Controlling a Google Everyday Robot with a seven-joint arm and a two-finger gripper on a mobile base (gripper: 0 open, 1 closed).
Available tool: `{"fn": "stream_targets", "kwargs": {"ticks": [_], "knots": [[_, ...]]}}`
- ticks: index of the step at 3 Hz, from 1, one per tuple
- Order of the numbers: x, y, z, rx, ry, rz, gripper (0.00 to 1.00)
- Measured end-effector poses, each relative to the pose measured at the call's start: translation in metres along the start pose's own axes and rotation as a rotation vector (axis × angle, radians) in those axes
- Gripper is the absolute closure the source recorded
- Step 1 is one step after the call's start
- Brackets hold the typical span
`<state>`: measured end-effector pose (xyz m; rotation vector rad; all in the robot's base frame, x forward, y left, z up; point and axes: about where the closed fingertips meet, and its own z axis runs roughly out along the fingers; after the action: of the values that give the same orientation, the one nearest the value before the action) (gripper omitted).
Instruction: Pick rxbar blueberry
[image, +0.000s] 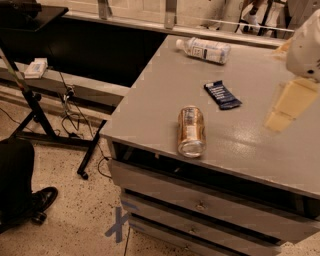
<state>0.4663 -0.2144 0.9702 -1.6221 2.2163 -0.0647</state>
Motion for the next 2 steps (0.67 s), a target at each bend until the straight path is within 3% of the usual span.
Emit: {"fn": "stream_targets", "kwargs": {"ticks": [2], "knots": [[-0.030, -0.095, 0.058, 0.071, -0.154, 0.220, 0.00]]}}
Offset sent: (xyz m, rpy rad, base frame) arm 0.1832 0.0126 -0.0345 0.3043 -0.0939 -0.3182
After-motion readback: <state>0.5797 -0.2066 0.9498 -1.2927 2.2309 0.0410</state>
